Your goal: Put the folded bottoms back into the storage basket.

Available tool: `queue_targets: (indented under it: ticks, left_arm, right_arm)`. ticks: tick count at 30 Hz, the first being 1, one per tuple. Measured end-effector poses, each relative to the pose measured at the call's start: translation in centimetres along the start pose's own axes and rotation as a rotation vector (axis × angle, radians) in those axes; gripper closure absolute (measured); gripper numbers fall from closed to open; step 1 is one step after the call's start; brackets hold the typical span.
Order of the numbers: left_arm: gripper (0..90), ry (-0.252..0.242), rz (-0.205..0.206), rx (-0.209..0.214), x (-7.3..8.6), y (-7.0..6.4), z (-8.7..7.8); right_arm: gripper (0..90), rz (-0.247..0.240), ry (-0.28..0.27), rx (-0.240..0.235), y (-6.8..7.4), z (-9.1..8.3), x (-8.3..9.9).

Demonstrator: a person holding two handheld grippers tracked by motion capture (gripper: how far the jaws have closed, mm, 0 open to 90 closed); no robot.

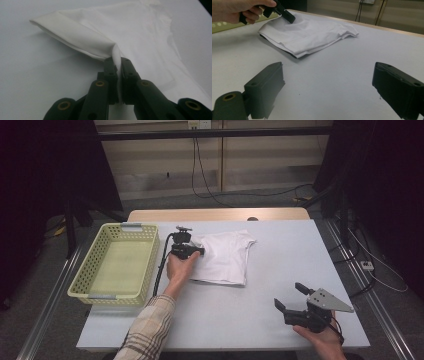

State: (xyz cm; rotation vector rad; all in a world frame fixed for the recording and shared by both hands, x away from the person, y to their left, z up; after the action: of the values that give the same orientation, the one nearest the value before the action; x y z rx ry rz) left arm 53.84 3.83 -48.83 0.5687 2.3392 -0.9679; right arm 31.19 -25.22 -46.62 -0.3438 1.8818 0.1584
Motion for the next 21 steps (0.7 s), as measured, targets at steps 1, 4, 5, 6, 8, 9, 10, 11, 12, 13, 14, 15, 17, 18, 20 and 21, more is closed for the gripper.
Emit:
queue_targets:
  ticks: [1, 4, 5, 6, 8, 9, 10, 11, 12, 13, 14, 15, 17, 18, 20, 21]
  left_arm:
    - [85.2, -0.005, 0.002, 0.012, -0.1, -0.2, -0.3]
    - [85.2, -0.034, 0.020, 0.017, -0.5, -0.6, -0.8]
    - [85.2, -0.049, 0.028, 0.025, -0.7, -0.7, -0.9]
    - [85.2, -0.057, 0.037, 0.030, -0.8, -0.9, -1.1]
    - [85.2, -0.078, 0.050, 0.038, -1.1, -1.1, -1.4]
    - [85.2, -0.090, 0.061, 0.039, -1.3, -1.3, -1.7]
    - [85.2, -0.104, 0.071, 0.055, -1.6, -1.7, -2.0]
    - [85.2, -0.104, 0.071, 0.055, -1.6, -1.7, -2.0]
    - [85.2, -0.113, 0.073, 0.060, -1.7, -1.8, -2.1]
    - [85.2, -0.117, 0.073, 0.063, -1.8, -2.0, -2.2]
    - [85.2, -0.124, 0.072, 0.072, -1.9, -2.2, -2.3]
    - [85.2, -0.125, 0.073, 0.081, -2.0, -2.4, -2.4]
    - [85.2, -0.144, 0.082, 0.101, -2.1, -2.9, -2.7]
    - [85.2, -0.149, 0.100, 0.104, -2.3, -3.3, -3.0]
    - [85.2, -0.164, 0.114, 0.108, -2.4, -3.7, -3.3]
    - [85.3, -0.164, 0.114, 0.108, -2.4, -3.7, -3.3]
  right_arm:
    - [10.2, 0.000, -0.001, 0.001, 0.0, 0.0, 0.0]
    - [10.2, 0.001, -0.001, 0.002, 0.0, 0.0, 0.0]
    - [10.2, 0.001, -0.002, 0.002, 0.0, 0.0, 0.0]
    - [10.2, 0.001, -0.002, 0.002, 0.0, 0.0, 0.0]
    - [10.2, 0.002, -0.003, 0.004, 0.0, 0.0, 0.0]
    - [10.2, 0.003, -0.001, 0.004, -0.1, 0.0, 0.0]
    - [10.2, 0.003, -0.001, 0.004, -0.1, 0.0, 0.0]
    - [10.2, 0.003, -0.001, 0.004, -0.1, 0.0, 0.0]
    - [10.2, 0.004, -0.002, 0.004, -0.1, 0.0, 0.0]
    - [10.2, 0.004, -0.003, 0.004, -0.1, -0.1, 0.0]
    - [10.2, 0.005, -0.004, 0.004, -0.1, -0.1, 0.0]
    - [10.2, 0.005, -0.004, 0.004, -0.1, -0.1, 0.0]
    - [10.2, 0.005, -0.004, 0.004, -0.1, -0.1, 0.0]
    - [10.1, 0.006, -0.006, 0.002, -0.1, -0.1, -0.1]
    - [10.0, 0.009, -0.008, -0.001, -0.1, -0.1, -0.1]
    - [10.0, 0.009, -0.008, 0.000, -0.1, -0.1, -0.1]
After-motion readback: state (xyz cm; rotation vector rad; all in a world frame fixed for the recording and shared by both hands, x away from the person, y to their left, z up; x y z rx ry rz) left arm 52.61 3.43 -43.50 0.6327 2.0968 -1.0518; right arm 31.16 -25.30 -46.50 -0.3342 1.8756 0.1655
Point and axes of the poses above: each handheld gripper's, and its own axes: z roughly forward along the jaws, x roughly out of its underside, y roughly to its left, the point moved 7 cm from there along z, roughly forward along the jaws, and after that the axes turned 11 degrees about x, right-handed, at the moved point
